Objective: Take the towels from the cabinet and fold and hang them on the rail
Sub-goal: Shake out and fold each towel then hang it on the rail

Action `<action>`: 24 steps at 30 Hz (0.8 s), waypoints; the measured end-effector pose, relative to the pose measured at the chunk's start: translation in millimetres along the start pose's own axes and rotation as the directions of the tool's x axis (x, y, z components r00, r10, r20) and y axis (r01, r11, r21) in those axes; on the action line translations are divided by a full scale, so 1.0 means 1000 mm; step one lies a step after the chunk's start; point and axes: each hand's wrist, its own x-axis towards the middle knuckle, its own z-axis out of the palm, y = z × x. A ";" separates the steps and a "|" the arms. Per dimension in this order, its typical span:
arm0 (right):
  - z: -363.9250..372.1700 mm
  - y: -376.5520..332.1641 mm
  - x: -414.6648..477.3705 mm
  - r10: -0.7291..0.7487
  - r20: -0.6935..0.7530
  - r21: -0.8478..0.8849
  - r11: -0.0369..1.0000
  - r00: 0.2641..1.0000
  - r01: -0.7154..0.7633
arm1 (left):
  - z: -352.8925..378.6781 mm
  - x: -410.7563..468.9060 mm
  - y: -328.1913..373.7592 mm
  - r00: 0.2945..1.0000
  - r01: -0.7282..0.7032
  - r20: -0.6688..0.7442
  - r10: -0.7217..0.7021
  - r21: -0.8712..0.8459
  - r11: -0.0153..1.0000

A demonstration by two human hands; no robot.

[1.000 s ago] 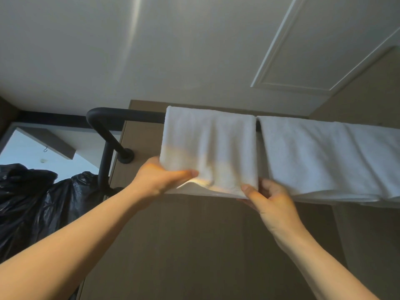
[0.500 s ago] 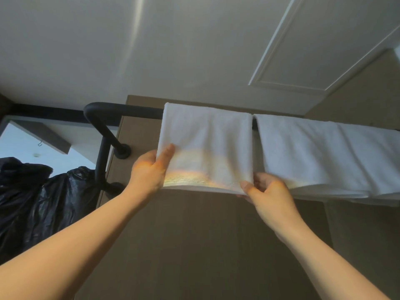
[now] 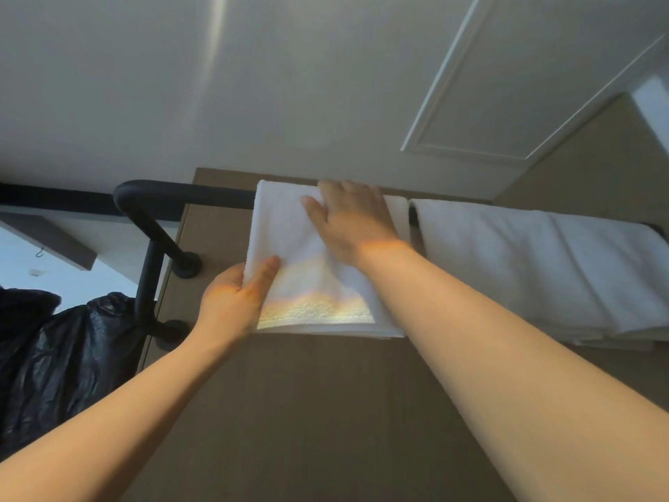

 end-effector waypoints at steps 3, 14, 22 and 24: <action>0.019 0.001 0.004 0.042 -0.092 -0.039 0.998 0.995 -0.046 | 0.000 -0.001 0.001 1.000 0.002 0.015 -0.001 -0.017 1.000; 0.030 0.026 0.001 -0.009 -0.239 -0.125 0.992 0.971 -0.022 | 0.018 -0.004 0.009 0.999 0.017 0.031 -0.016 -0.040 0.999; 0.032 0.030 -0.012 0.064 -0.189 -0.046 0.996 0.980 -0.074 | 0.018 -0.008 0.011 0.999 0.029 0.042 -0.028 -0.030 0.999; 0.037 0.031 -0.026 0.075 -0.136 0.027 0.997 0.988 -0.072 | 0.015 -0.009 0.011 0.999 0.019 0.050 -0.018 -0.012 1.000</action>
